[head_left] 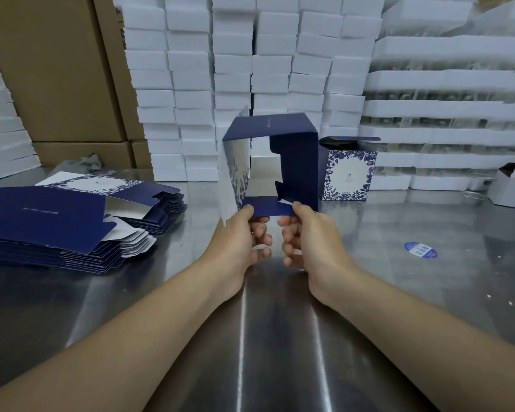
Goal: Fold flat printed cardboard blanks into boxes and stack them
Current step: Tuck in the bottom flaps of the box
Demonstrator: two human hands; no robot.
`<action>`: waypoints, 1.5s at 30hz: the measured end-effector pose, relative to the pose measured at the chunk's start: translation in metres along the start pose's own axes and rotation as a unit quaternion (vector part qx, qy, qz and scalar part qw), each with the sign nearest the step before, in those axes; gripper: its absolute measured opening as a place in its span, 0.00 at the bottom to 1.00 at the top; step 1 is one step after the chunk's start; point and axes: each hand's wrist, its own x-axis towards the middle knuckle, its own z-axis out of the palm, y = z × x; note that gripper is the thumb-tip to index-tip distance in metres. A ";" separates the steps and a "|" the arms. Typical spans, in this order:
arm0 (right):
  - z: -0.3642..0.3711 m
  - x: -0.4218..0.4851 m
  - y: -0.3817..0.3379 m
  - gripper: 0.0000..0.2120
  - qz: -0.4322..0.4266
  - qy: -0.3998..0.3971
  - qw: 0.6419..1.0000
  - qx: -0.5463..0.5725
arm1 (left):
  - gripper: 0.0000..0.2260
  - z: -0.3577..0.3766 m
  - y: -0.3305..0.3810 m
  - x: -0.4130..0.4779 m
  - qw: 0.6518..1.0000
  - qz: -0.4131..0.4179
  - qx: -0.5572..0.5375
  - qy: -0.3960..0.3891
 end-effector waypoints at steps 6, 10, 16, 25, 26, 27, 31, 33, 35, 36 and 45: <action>-0.005 0.003 -0.005 0.06 -0.080 0.013 0.994 0.076 | 0.18 -0.005 0.004 0.002 0.992 -0.005 0.076 -0.097; -0.009 0.012 -0.004 0.09 -0.104 0.064 0.991 0.059 | 0.19 -0.014 0.006 0.003 0.968 -0.009 0.134 -0.214; -0.015 0.022 -0.002 0.08 -0.156 0.128 0.979 0.017 | 0.47 -0.017 0.003 0.009 0.984 0.114 0.098 -0.094; -0.023 0.026 0.002 0.24 -0.194 0.098 0.974 -0.058 | 0.50 -0.017 -0.001 0.011 0.979 0.150 0.101 -0.097; -0.024 0.026 0.001 0.24 -0.199 0.099 0.973 -0.061 | 0.49 -0.017 -0.001 0.012 0.979 0.153 0.098 -0.095; -0.024 0.026 0.000 0.24 -0.204 0.100 0.972 -0.061 | 0.49 -0.017 -0.001 0.012 0.979 0.154 0.093 -0.095; -0.024 0.027 0.002 0.24 -0.217 0.093 0.969 -0.066 | 0.48 -0.018 -0.004 0.013 0.976 0.168 0.086 -0.109; -0.023 0.026 0.003 0.24 -0.231 0.081 0.967 -0.071 | 0.44 -0.018 -0.004 0.015 0.976 0.177 0.076 -0.101; -0.021 0.025 0.002 0.22 -0.225 0.069 0.971 -0.044 | 0.41 -0.020 -0.003 0.018 0.982 0.167 0.037 -0.084; -0.020 0.024 0.000 0.19 -0.214 0.058 0.975 -0.013 | 0.40 -0.021 -0.002 0.020 0.985 0.154 0.012 -0.080; -0.014 0.021 0.008 0.27 -0.155 -0.064 0.983 -0.074 | 0.43 -0.023 0.003 0.022 0.985 0.118 -0.069 -0.108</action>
